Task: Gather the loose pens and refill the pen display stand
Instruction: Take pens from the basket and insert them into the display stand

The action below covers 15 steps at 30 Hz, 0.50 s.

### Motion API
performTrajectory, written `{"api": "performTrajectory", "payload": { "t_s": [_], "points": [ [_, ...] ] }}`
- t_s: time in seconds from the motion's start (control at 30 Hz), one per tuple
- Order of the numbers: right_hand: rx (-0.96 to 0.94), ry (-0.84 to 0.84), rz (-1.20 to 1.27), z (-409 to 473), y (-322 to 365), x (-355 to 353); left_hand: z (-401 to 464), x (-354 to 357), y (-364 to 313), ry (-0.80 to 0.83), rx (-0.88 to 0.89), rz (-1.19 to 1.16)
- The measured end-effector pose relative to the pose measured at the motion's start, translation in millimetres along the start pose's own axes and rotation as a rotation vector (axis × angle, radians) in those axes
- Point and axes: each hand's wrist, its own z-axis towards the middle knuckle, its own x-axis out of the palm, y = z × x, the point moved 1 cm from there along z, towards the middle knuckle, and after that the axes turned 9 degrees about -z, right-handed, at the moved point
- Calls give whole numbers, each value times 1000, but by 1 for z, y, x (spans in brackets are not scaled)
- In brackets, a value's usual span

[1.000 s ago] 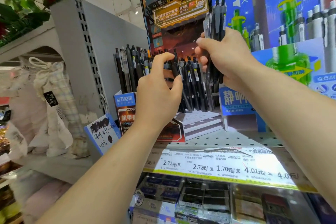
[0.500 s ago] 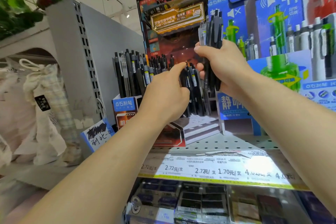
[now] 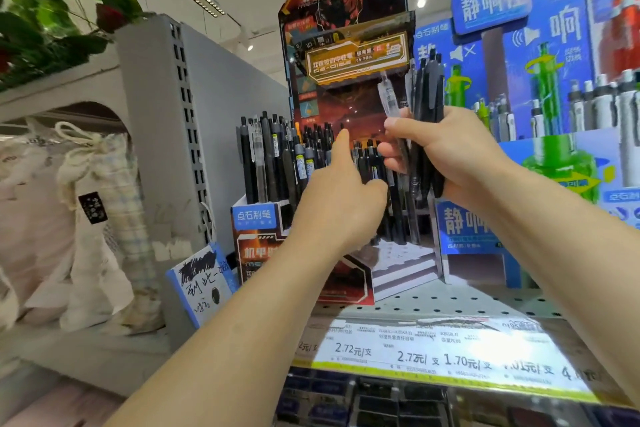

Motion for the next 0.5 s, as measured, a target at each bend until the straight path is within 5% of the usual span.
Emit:
{"api": "performTrajectory", "payload": {
  "t_s": [0.2,0.5],
  "points": [
    [-49,242,-143,-2,-1,2,-14,-11,16,-306,135,-606],
    [-123,468,-348,-12,3,3,-4,-28,0,-332,169,-603]
  ]
}}
